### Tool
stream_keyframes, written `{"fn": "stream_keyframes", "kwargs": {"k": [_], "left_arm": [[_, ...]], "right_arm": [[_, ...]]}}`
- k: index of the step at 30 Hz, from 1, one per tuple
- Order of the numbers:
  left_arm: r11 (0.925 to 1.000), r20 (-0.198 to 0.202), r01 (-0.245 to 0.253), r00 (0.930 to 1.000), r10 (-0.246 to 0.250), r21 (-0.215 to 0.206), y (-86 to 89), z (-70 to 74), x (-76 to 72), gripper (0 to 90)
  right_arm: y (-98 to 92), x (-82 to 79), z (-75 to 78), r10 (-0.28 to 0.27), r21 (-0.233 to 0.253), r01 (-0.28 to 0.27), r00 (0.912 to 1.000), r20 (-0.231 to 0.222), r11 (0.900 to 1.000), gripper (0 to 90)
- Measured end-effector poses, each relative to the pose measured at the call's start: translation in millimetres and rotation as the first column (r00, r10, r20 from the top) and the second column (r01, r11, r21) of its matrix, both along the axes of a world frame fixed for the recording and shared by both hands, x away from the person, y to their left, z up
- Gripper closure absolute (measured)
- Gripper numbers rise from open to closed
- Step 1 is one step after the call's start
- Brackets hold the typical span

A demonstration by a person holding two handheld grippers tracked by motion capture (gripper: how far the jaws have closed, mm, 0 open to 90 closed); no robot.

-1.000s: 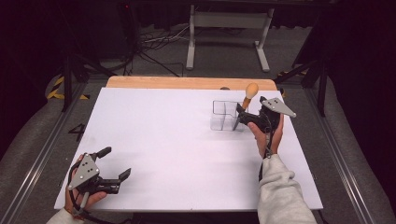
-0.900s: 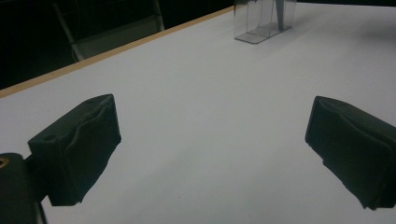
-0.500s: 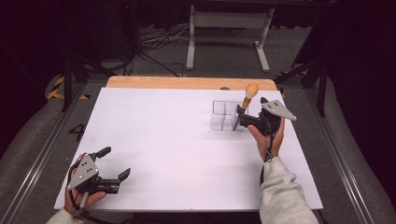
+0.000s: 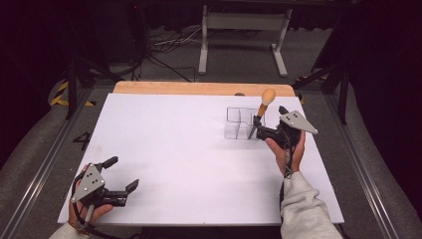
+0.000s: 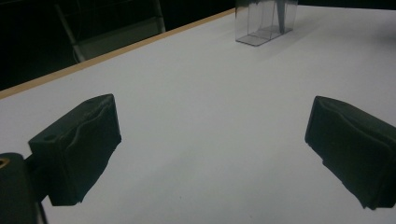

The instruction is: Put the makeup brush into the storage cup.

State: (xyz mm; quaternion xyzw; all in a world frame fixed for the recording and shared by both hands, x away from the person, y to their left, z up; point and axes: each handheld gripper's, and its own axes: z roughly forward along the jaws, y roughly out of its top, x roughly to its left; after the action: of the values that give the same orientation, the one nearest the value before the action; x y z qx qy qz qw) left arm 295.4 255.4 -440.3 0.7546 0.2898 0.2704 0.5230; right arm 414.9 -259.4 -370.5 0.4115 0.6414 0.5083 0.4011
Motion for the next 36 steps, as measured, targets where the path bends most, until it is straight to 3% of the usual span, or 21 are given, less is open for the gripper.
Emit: {"fn": "stream_keyframes", "kwargs": {"k": [21, 36], "left_arm": [[1.0000, -0.001, -0.002, 1.0000, 0.002, 0.003, 0.5, -0.1, -0.2, 3.9], [1.0000, 0.002, 0.003, 1.0000, -0.003, 0.005, 0.2, 0.3, -0.5, 3.9]], "right_arm": [[2.8, -26.3, -4.1, 0.015, -0.131, -0.009, 0.9989, 0.045, 0.991, 6.6], [5.9, -40.3, -2.1, 0.039, -0.165, -0.026, 0.9967, 0.071, 0.986, 6.8]]}}
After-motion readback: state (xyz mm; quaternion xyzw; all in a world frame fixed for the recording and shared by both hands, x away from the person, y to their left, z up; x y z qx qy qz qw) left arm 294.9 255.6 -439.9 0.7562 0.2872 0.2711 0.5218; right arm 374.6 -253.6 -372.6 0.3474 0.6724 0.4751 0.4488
